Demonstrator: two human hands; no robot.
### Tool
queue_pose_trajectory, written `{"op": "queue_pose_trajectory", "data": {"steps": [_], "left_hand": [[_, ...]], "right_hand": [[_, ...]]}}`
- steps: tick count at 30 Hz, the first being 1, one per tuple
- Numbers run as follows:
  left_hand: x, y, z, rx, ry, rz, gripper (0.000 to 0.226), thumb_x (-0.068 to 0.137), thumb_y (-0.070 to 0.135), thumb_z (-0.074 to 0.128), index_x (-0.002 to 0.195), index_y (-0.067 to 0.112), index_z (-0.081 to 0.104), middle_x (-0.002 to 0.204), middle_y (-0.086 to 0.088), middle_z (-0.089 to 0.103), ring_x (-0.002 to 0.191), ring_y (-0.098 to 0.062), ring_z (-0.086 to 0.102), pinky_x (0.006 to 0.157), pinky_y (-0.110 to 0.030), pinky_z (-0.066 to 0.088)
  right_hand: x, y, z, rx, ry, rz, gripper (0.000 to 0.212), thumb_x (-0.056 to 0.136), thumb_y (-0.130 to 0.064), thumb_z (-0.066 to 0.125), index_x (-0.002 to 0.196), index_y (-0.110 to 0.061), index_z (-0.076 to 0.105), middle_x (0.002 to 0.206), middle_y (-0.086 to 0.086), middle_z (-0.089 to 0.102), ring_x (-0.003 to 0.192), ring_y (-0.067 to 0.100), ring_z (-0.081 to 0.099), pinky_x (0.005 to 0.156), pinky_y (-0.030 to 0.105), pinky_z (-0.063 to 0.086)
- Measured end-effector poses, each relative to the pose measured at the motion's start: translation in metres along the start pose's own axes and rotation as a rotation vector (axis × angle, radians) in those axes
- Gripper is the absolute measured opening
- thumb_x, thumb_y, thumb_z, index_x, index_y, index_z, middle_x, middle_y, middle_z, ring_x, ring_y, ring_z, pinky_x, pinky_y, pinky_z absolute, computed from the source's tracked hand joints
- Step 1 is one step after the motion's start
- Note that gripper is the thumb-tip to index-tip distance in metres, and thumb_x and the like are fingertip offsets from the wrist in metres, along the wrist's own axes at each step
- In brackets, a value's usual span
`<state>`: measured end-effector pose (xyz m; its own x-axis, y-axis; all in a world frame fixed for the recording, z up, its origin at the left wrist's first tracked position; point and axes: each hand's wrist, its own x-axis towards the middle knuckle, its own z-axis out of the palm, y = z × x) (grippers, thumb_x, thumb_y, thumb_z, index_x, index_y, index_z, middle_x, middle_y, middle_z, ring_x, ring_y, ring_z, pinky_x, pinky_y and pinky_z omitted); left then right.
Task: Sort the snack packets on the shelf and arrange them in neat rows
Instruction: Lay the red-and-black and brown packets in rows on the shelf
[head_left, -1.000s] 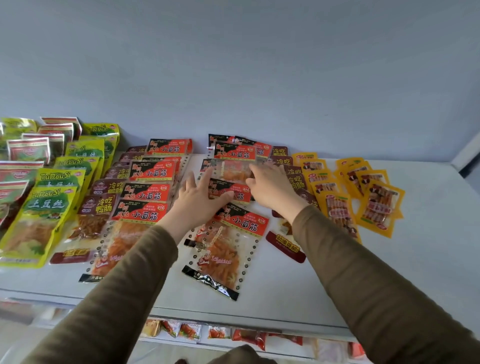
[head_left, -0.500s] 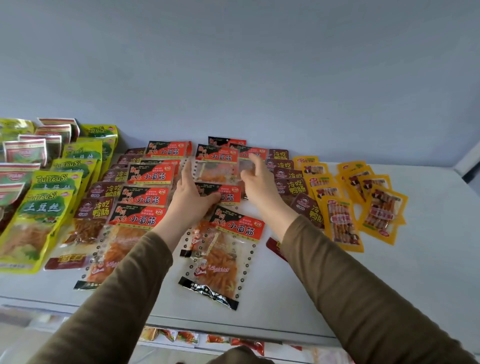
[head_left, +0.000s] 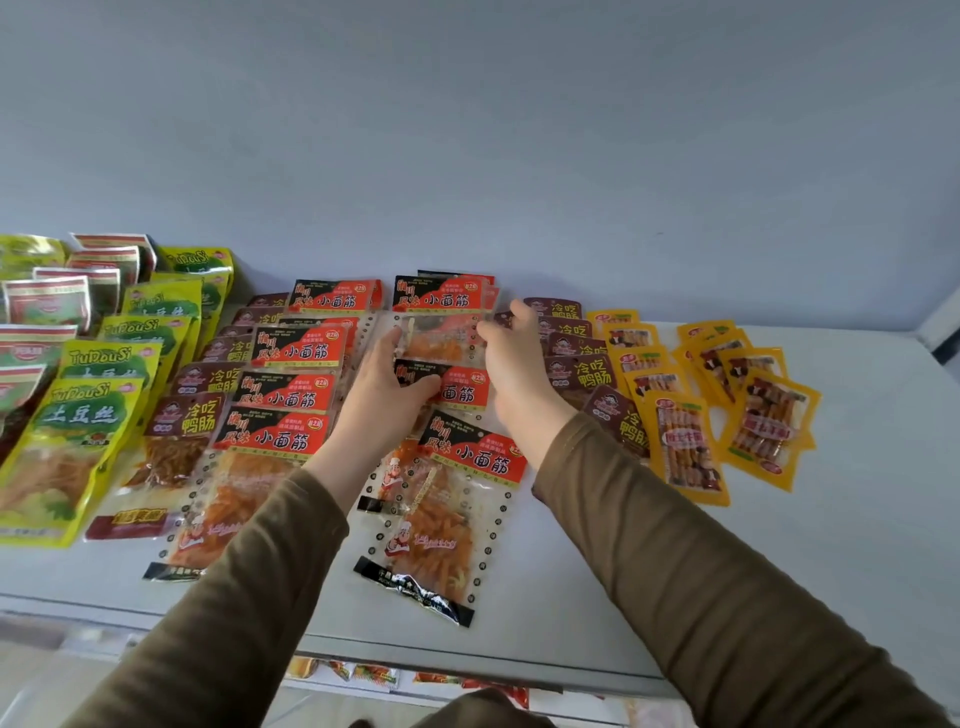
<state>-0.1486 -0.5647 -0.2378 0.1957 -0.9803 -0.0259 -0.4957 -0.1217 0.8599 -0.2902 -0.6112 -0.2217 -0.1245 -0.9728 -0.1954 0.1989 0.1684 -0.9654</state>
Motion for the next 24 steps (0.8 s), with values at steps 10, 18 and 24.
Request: {"op": "queue_pose_trajectory", "data": {"steps": [10,18,24], "left_hand": [[-0.043,0.005,-0.002,0.382,0.110,0.185,0.083,0.096,0.059,0.056,0.163,0.032,0.016,0.173,0.002,0.004,0.159,-0.022,-0.001,0.128,-0.050,0.008],[-0.102,-0.020,-0.001,0.896,-0.304,0.436,0.089,0.079,0.098,0.010,0.156,0.058,-0.008,0.165,0.013,-0.033,0.146,-0.016,-0.044,0.121,-0.063,-0.016],[-0.084,-0.025,0.000,0.802,-0.120,0.370,0.087,0.087,0.089,0.024,0.161,0.049,0.000,0.170,0.010,-0.022,0.154,-0.015,-0.029,0.125,-0.047,-0.014]], "right_hand": [[0.022,0.007,-0.006,-0.370,-0.109,-0.077,0.041,0.105,-0.024,0.053,0.144,-0.014,0.046,0.125,-0.005,0.059,0.091,0.007,0.064,0.075,0.030,0.058],[0.027,0.017,-0.009,-0.363,-0.188,-0.066,0.024,0.105,-0.013,0.051,0.128,-0.015,0.058,0.116,0.001,0.069,0.105,0.019,0.067,0.080,0.034,0.057],[0.024,0.017,-0.008,-0.414,-0.236,-0.129,0.036,0.106,-0.013,0.048,0.141,-0.020,0.050,0.123,-0.002,0.066,0.096,0.011,0.069,0.074,0.027,0.059]]}}
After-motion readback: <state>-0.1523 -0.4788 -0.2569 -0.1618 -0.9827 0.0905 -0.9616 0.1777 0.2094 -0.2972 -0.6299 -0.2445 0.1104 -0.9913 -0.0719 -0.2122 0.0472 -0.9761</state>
